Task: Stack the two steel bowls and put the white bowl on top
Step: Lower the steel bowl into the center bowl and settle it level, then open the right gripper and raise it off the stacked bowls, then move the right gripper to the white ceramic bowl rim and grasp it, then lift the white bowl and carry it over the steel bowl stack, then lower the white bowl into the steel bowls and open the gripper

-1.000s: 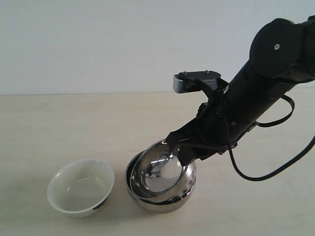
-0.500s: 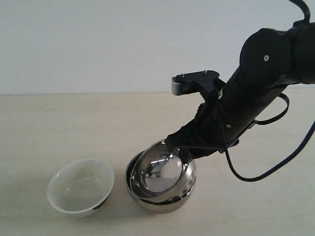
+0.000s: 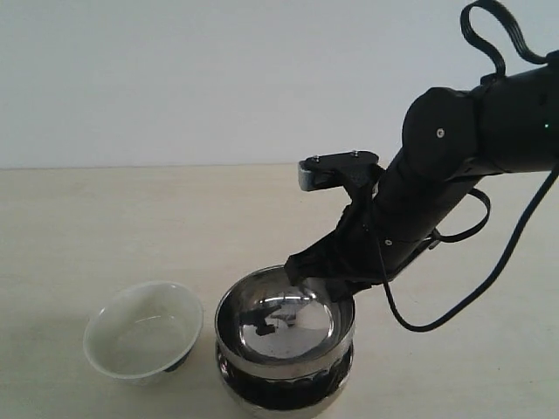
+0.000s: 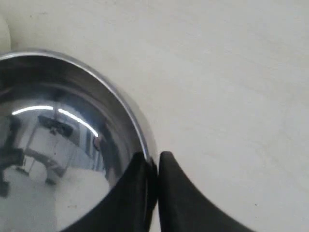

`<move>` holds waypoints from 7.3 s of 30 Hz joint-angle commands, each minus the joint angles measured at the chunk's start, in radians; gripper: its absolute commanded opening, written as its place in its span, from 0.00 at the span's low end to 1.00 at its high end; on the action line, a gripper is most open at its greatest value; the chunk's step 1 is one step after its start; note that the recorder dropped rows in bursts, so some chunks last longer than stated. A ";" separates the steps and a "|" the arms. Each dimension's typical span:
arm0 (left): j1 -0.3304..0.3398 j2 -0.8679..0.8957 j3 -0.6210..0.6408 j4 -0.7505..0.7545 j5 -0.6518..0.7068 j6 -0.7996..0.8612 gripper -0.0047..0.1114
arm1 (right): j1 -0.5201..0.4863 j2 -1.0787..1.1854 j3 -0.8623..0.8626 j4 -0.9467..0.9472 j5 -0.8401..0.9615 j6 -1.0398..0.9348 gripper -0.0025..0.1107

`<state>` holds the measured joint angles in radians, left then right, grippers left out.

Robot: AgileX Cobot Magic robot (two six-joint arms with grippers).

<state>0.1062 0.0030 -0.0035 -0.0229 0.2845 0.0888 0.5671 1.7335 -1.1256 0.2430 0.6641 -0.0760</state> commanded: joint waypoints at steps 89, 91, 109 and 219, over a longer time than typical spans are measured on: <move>0.001 -0.003 0.003 -0.003 -0.006 -0.011 0.08 | 0.291 0.544 -0.591 -0.069 -0.120 -0.169 0.54; 0.001 -0.003 0.003 -0.003 -0.006 -0.011 0.08 | 0.291 0.558 -0.591 -0.069 -0.120 -0.169 0.47; 0.001 -0.003 0.003 -0.003 -0.006 -0.011 0.08 | 0.291 0.540 -0.641 -0.042 -0.137 -0.169 0.02; 0.001 -0.003 0.003 -0.003 -0.006 -0.011 0.08 | -0.010 -0.046 0.079 0.140 -0.192 -0.307 0.02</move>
<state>0.1062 0.0030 -0.0035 -0.0229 0.2845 0.0888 0.5602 1.6996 -1.0524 0.3769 0.4798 -0.3848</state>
